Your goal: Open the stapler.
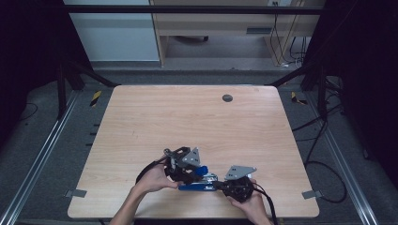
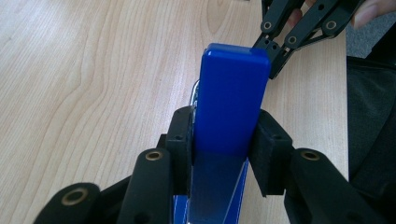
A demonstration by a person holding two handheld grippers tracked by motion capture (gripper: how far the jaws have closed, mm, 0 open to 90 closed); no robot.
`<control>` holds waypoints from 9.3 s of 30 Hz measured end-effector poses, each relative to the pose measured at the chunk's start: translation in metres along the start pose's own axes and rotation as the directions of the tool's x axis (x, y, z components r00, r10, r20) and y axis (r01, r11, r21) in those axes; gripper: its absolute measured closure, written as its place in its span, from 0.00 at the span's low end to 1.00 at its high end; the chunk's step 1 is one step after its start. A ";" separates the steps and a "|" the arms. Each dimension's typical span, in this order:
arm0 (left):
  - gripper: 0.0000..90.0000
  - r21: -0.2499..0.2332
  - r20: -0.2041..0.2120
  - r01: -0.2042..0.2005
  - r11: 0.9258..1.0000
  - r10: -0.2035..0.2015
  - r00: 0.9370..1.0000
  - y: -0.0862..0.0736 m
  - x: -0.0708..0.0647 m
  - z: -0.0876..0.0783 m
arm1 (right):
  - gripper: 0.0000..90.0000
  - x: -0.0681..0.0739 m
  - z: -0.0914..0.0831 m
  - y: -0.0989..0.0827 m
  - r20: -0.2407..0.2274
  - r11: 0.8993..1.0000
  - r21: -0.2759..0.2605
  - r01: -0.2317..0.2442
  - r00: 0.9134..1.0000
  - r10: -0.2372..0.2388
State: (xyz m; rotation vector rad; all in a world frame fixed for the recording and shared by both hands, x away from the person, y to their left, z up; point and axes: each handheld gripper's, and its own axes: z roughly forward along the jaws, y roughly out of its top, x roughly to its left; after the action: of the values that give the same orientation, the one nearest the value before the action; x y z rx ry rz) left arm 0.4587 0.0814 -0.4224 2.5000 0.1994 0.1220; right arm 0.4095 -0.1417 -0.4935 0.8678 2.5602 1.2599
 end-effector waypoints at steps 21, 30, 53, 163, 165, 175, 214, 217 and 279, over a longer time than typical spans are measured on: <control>0.71 -0.001 -0.007 -0.007 1.000 0.007 1.000 0.001 -0.001 0.003 | 1.00 -0.008 -0.020 0.011 -0.022 0.994 -0.106 -0.006 1.000 0.003; 0.71 0.005 -0.002 -0.007 1.000 0.007 1.000 0.002 0.000 0.004 | 1.00 -0.008 -0.024 0.029 -0.037 0.986 -0.163 0.020 0.999 -0.027; 0.57 -0.016 -0.022 0.036 0.999 -0.037 0.999 -0.005 -0.003 -0.002 | 1.00 -0.005 -0.018 0.034 -0.053 0.989 -0.142 0.041 0.997 -0.049; 1.00 -0.578 -0.361 0.338 0.743 -0.604 0.710 -0.052 -0.110 0.084 | 1.00 0.000 -0.009 0.042 -0.070 0.982 -0.181 0.050 0.995 -0.064; 1.00 -0.578 -0.363 0.337 0.743 -0.604 0.710 -0.052 -0.110 0.084 | 1.00 0.001 -0.009 0.043 -0.069 0.982 -0.183 0.053 0.995 -0.067; 1.00 -0.583 -0.363 0.329 0.743 -0.600 0.713 -0.053 -0.110 0.085 | 1.00 0.005 -0.007 0.049 -0.073 0.979 -0.196 0.065 0.994 -0.080; 1.00 -0.590 -0.356 0.330 0.736 -0.605 0.712 -0.054 -0.111 0.085 | 1.00 0.015 0.009 0.071 -0.121 0.980 -0.184 0.073 0.988 -0.096; 1.00 -0.590 -0.356 0.330 0.737 -0.605 0.713 -0.054 -0.111 0.085 | 1.00 0.016 0.011 0.072 -0.123 0.981 -0.177 0.080 0.987 -0.102; 1.00 -0.592 -0.366 0.321 0.739 -0.601 0.710 -0.054 -0.112 0.086 | 1.00 0.027 0.051 0.103 -0.248 0.989 -0.110 0.100 0.961 -0.124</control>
State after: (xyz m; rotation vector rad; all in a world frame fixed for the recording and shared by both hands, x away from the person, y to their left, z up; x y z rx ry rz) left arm 0.3539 0.0559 -0.5280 1.7656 0.9345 0.5883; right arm 0.4509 -0.0425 -0.4439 0.5648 2.6669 1.5341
